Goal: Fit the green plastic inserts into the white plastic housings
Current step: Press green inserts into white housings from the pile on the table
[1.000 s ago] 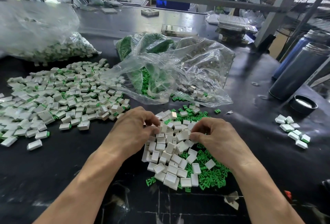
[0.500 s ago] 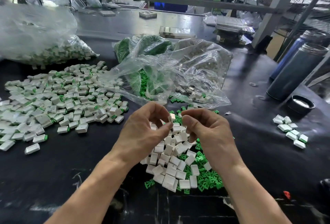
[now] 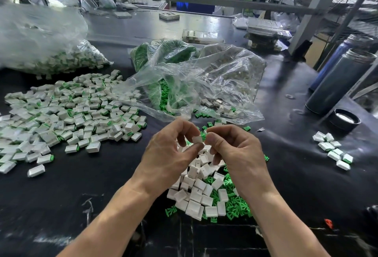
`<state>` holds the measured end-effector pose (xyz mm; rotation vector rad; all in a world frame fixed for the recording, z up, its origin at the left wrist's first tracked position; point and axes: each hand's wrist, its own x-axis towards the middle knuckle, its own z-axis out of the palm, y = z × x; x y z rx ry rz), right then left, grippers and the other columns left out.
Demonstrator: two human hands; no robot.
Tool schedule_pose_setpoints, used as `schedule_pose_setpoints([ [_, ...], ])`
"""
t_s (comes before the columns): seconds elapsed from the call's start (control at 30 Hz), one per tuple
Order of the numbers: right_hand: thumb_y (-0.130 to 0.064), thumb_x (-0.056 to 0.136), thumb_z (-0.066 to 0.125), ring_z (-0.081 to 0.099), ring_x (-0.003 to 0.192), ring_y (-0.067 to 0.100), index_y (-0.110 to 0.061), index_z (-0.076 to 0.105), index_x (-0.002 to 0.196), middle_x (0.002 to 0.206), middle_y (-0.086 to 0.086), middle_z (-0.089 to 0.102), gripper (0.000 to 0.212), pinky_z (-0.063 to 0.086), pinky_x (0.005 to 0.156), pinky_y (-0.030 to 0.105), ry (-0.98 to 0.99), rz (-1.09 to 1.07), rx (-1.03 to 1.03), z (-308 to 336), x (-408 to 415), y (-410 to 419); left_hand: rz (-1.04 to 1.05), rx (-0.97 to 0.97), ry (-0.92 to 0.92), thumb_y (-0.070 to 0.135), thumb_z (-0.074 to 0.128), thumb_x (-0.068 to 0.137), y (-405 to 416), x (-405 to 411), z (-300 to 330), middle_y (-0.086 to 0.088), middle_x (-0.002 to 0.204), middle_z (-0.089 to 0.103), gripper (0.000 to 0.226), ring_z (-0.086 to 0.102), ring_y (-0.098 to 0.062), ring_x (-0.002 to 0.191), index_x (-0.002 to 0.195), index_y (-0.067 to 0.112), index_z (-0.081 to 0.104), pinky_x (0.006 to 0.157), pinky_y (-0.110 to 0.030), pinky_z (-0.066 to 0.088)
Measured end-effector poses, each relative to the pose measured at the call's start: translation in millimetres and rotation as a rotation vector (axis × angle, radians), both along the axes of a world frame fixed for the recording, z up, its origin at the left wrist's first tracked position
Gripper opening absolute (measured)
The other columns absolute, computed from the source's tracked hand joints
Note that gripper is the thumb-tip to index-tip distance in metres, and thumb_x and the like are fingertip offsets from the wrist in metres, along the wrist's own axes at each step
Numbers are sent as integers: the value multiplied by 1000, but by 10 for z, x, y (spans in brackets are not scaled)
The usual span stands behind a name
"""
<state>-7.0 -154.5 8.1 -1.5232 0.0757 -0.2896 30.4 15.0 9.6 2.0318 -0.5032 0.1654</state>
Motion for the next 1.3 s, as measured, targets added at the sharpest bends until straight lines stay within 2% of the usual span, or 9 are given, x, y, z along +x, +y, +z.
schedule_pose_setpoints([
  [0.13, -8, 92, 77, 60, 60, 15, -11, 77, 93, 72, 3, 71, 3, 52, 54, 24, 13, -6, 0, -16, 6, 3, 1, -75, 85, 27, 86, 81, -26, 9, -23, 22, 86, 71, 24, 65, 0, 76, 96, 37, 70, 68, -12, 50],
  [0.27, -7, 92, 76, 60, 59, 15, -10, 76, 93, 74, 6, 71, 3, 52, 54, 26, 23, 13, 5, -19, 20, -5, -29, -189, 194, 15, 85, 82, -38, 25, -27, 12, 87, 77, 22, 74, -5, 82, 97, 26, 74, 76, -24, 60],
  [0.4, -8, 92, 76, 59, 58, 15, -9, 75, 95, 73, 4, 70, 3, 51, 54, 25, 16, 33, -17, -18, 11, -19, -72, -281, 241, 9, 84, 80, -36, 30, -17, 6, 86, 77, 20, 75, -8, 81, 95, 18, 75, 72, -17, 57],
  [0.53, -8, 93, 75, 60, 59, 15, -11, 75, 95, 74, 2, 71, 4, 53, 56, 25, -5, 60, -50, -1, 1, -35, -112, -353, 267, 11, 83, 81, -17, 36, -13, 2, 89, 78, 18, 75, -14, 85, 95, 19, 76, 75, -21, 58],
  [0.7, -10, 92, 75, 61, 61, 18, -13, 78, 94, 79, 10, 73, 4, 55, 57, 26, 0, 63, 48, 14, -12, -40, -134, -417, 274, 12, 80, 82, -15, 47, -4, 1, 92, 78, 15, 72, -11, 81, 94, 22, 78, 73, -21, 55],
  [0.9, -8, 95, 73, 62, 62, 14, -19, 76, 91, 76, 3, 73, 12, 53, 57, 25, -49, 50, -117, -25, -13, -16, -94, -434, 329, 15, 79, 84, -17, 52, -4, -5, 90, 78, 13, 71, -16, 79, 96, 15, 77, 76, -27, 59],
  [1.03, -13, 96, 73, 62, 64, 12, -29, 73, 92, 80, -3, 73, 16, 56, 62, 34, -67, 8, -274, -44, -18, -21, -90, -394, 352, 10, 77, 87, -23, 46, 8, -5, 85, 77, 8, 70, -14, 74, 95, 12, 76, 75, -27, 60],
  [1.13, -14, 95, 74, 64, 69, 13, -30, 72, 93, 82, -7, 72, 15, 58, 69, 47, -85, -34, -376, -56, -26, 4, -67, -346, 294, 5, 77, 87, -28, 27, 17, -1, 81, 76, 10, 70, -11, 73, 89, 15, 76, 72, -24, 59],
  [1.3, -10, 94, 75, 66, 71, 18, -22, 73, 94, 81, -8, 70, 13, 56, 69, 49, -146, -90, -453, -46, -53, 67, -26, -291, 214, -1, 76, 87, -42, -11, 16, 7, 77, 76, 19, 70, -1, 70, 87, 17, 76, 66, -14, 53],
])
